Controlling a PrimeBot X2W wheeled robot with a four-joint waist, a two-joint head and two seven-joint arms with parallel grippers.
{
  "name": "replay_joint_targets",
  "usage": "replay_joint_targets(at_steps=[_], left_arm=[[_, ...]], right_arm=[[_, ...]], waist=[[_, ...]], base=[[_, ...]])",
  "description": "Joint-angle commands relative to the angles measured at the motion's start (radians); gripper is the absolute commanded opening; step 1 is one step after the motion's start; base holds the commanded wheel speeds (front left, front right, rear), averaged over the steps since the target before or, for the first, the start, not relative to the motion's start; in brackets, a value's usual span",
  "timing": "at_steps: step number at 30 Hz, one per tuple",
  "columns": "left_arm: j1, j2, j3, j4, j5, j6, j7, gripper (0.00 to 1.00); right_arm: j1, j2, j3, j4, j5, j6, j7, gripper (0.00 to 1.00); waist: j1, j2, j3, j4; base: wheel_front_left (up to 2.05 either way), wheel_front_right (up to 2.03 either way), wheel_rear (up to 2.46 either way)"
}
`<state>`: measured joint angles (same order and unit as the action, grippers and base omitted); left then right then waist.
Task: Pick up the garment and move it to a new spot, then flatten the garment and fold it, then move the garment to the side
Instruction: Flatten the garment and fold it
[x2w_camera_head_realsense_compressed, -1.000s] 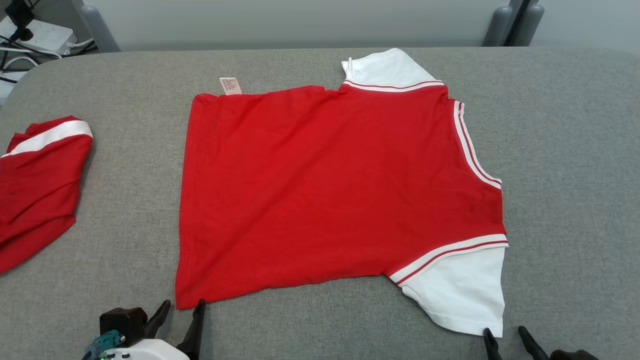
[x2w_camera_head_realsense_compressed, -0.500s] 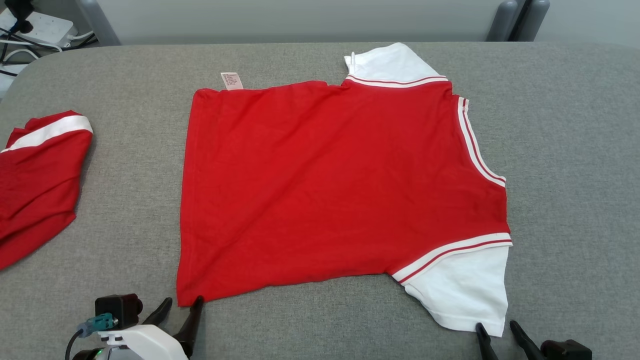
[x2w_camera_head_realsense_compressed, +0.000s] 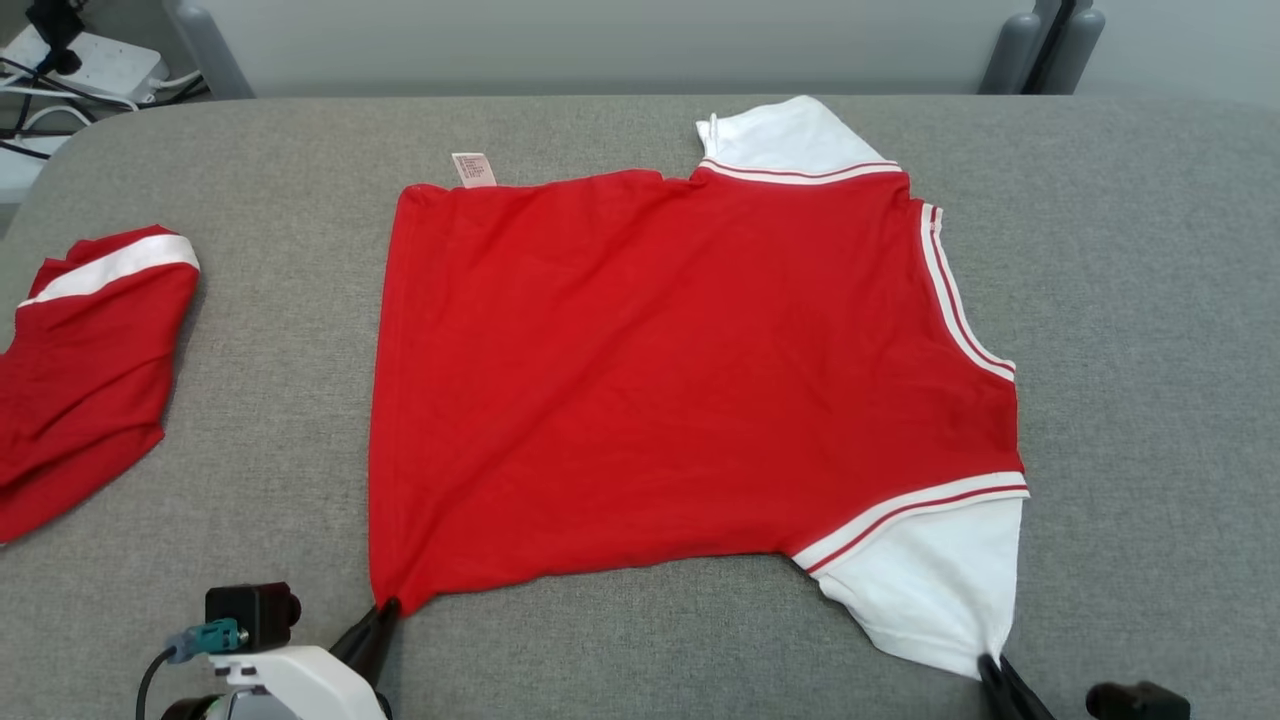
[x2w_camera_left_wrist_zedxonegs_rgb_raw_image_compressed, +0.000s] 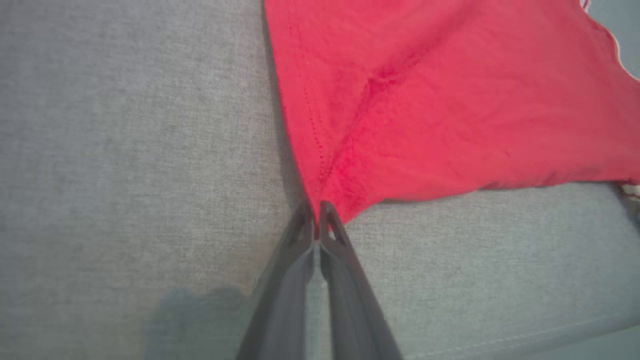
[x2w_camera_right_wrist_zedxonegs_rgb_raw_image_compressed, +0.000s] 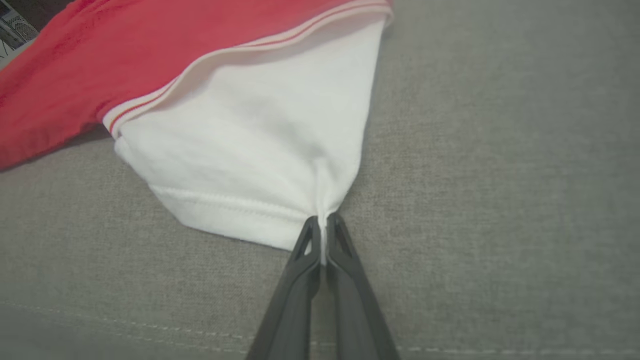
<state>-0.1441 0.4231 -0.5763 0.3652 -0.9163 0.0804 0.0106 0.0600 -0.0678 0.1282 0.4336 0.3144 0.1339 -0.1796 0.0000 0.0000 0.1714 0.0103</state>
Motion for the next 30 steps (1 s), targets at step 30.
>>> replay_joint_targets(at_steps=[30], left_arm=[[0.226, 0.245, 0.145, -0.580, -0.084, 0.215, 0.123, 0.00]], right_arm=[[0.202, 0.004, -0.175, -0.698, 0.288, -0.003, 0.457, 0.00]], waist=[[0.0000, 0.0000, 0.017, -0.039]], base=[[0.00, 0.00, 0.00]])
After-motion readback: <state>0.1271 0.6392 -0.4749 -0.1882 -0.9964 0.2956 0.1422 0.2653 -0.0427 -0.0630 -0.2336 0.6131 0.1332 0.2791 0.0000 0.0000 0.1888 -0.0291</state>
